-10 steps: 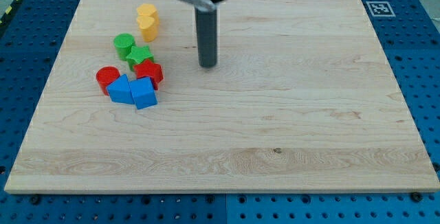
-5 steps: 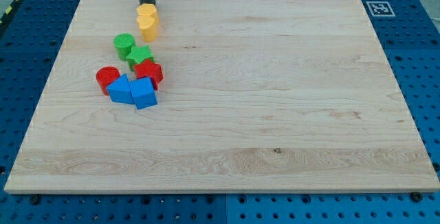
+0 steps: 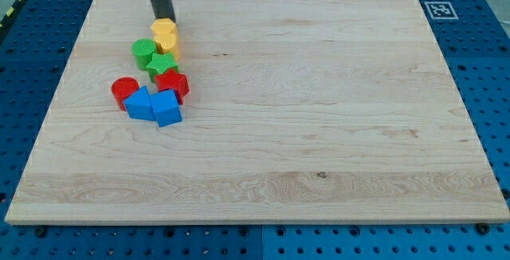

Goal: Move the yellow blocks to the top of the green blocks

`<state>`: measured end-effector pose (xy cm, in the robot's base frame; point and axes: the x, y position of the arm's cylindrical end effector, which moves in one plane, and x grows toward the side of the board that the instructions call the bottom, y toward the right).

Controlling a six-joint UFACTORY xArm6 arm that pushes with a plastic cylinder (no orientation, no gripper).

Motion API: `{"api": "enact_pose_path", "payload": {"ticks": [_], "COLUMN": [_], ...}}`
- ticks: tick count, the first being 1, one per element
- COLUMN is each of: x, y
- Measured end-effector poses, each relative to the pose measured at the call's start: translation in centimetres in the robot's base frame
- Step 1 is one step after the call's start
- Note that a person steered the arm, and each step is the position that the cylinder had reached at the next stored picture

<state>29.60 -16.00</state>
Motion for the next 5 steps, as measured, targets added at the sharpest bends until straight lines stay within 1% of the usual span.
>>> {"api": "enact_pose_path", "payload": {"ticks": [1,2,3,5], "x": [1.8,2.6,2.7,5.4], "y": [0.0,-0.4,-2.6,-3.0]}}
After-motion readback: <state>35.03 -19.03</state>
